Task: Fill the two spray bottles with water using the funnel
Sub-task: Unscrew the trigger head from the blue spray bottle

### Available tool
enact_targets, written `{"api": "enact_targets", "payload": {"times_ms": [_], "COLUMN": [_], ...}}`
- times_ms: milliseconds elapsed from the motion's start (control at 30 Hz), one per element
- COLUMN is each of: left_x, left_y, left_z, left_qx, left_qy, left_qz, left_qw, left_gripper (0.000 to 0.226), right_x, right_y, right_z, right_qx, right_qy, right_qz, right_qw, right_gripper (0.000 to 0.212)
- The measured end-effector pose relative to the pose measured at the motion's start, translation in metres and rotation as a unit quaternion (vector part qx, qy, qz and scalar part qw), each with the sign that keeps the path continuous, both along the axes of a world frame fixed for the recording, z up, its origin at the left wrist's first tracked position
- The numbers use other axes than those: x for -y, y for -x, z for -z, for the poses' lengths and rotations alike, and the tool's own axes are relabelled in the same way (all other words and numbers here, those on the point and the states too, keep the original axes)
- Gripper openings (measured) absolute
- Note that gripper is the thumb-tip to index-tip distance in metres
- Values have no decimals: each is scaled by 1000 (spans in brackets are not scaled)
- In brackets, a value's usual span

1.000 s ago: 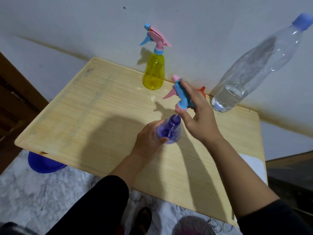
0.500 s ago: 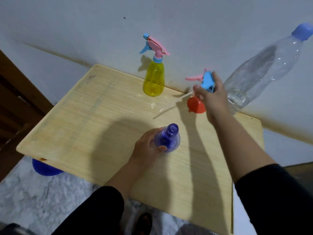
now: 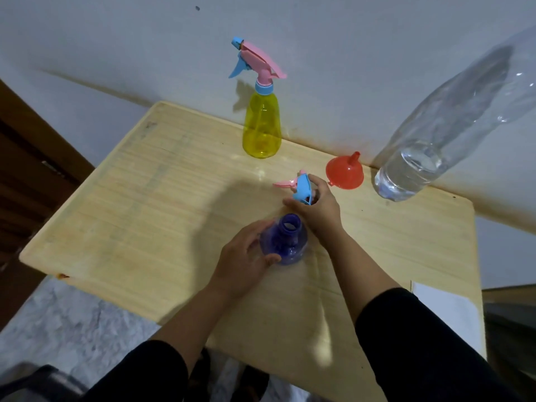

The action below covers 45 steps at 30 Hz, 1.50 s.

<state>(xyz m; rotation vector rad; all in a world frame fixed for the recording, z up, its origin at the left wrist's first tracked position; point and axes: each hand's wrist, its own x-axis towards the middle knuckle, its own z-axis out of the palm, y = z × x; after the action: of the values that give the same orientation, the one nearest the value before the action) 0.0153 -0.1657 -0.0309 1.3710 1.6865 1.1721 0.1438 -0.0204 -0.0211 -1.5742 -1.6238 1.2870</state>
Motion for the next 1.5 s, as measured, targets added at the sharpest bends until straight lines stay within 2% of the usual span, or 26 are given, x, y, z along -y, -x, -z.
{"api": "enact_targets", "payload": {"times_ms": [200,300,367,467,600,933,1067,1200,1367,1500], "left_x": [1,1,1,1,0,0,0,1,2,0], "left_y": [1,1,0,0,1,0,1,0,1,1], "left_z": [-1,-2,-2,-1,2,4,5,1,-1,-1], "left_qx": [12,16,18,19,24,37,27,21,-6,-1], "left_qy": [0,-8,-11,-15,-16,-21,-22,-16,0,21], "left_qz": [17,20,18,20,20,20,21,27,26,19], "left_qw": [1000,1000,1000,1000,999,999,999,999,1000,1000], "left_gripper": [65,65,65,65,64,63,63,65,60,60], "right_x": [1,-1,-8,-27,-48,-61,-54,-43,-18,13], "right_y": [-8,-16,-21,-24,-26,-27,-29,-37,-46,-51], "right_z": [-6,-13,-15,-10,3,17,4,-16,-45,-67], "right_qx": [91,44,42,59,82,107,70,28,-7,-48], "right_qy": [-81,-164,-187,-164,-123,-126,-134,-111,-114,-105], "right_qz": [-24,85,149,179,188,154,138,115,110,81], "right_qw": [992,982,970,968,971,974,979,987,987,990], "right_gripper": [64,54,61,76,84,68,67,79,65,72]}}
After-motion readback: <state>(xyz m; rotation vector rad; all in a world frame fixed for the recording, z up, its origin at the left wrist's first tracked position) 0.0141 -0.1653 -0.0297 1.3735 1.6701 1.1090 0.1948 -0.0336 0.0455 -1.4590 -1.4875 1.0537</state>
